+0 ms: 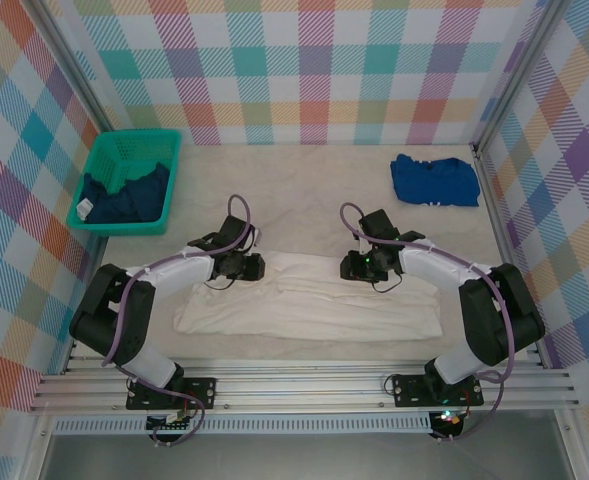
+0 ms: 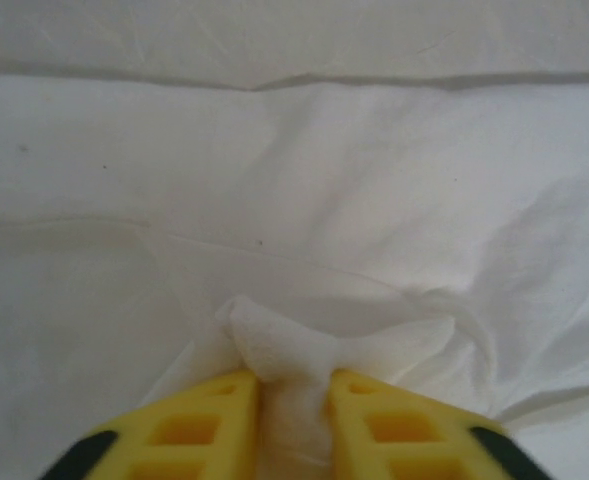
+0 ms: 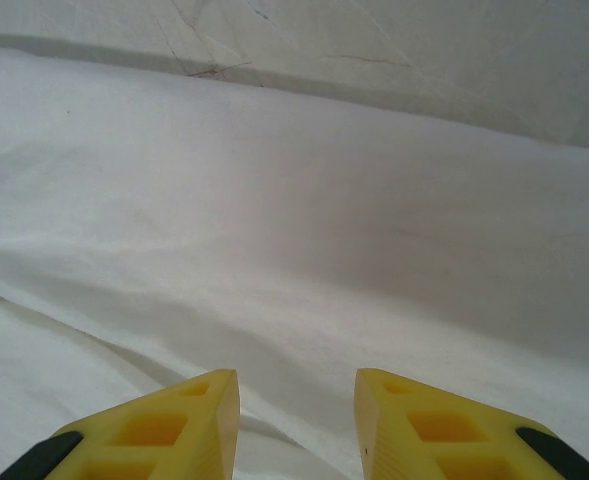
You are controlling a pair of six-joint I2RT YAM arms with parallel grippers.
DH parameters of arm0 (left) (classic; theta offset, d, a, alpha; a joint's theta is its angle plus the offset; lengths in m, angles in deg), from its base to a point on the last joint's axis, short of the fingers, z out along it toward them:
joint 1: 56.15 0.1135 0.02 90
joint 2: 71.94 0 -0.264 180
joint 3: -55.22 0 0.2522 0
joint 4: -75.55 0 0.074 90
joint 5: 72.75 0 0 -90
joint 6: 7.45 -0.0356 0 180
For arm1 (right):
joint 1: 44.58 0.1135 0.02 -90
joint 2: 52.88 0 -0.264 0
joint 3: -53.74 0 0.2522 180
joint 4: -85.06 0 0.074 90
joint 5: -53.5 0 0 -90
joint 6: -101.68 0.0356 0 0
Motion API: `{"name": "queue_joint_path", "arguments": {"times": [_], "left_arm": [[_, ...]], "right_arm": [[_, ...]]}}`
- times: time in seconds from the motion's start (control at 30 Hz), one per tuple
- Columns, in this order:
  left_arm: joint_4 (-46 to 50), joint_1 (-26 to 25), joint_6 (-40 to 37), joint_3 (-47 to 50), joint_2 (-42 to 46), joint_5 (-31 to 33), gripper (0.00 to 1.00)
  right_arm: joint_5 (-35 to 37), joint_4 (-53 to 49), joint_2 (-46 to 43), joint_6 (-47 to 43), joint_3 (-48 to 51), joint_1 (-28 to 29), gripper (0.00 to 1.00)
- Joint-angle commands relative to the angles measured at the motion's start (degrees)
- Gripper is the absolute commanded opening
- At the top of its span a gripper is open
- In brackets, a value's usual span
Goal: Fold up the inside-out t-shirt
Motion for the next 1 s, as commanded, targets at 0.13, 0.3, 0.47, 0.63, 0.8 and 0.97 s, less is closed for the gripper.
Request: {"name": "queue_joint_path", "arguments": {"times": [0.13,0.3,0.47,0.63,0.8,0.97], "left_arm": [[3.0,-1.8,0.0,0.7,6.5,0.9,0.16],[4.5,-3.8,2.0,5.1,11.5,-1.8,0.13],[4.4,-7.1,4.9,10.3,15.2,-8.0,0.24],[3.1,-9.2,6.6,12.6,21.1,-11.5,0.38],[-2.9,-9.0,7.6,14.2,29.9,-4.6,0.48],[2.3,-7.7,9.0,10.6,27.0,6.7,0.52]], "right_arm": [[-0.6,0.5,1.1,0.1,-0.2,0.2,0.36],[-0.4,0.3,1.4,-0.2,-0.3,0.2,0.35],[-0.3,0.0,1.9,-0.3,-0.6,0.2,0.36],[0.2,-0.6,1.5,-0.6,-0.9,0.2,0.36],[0.3,-0.6,1.4,-0.5,-1.1,0.2,0.36],[0.4,-0.6,0.7,-0.3,-0.8,0.2,0.36]]}}
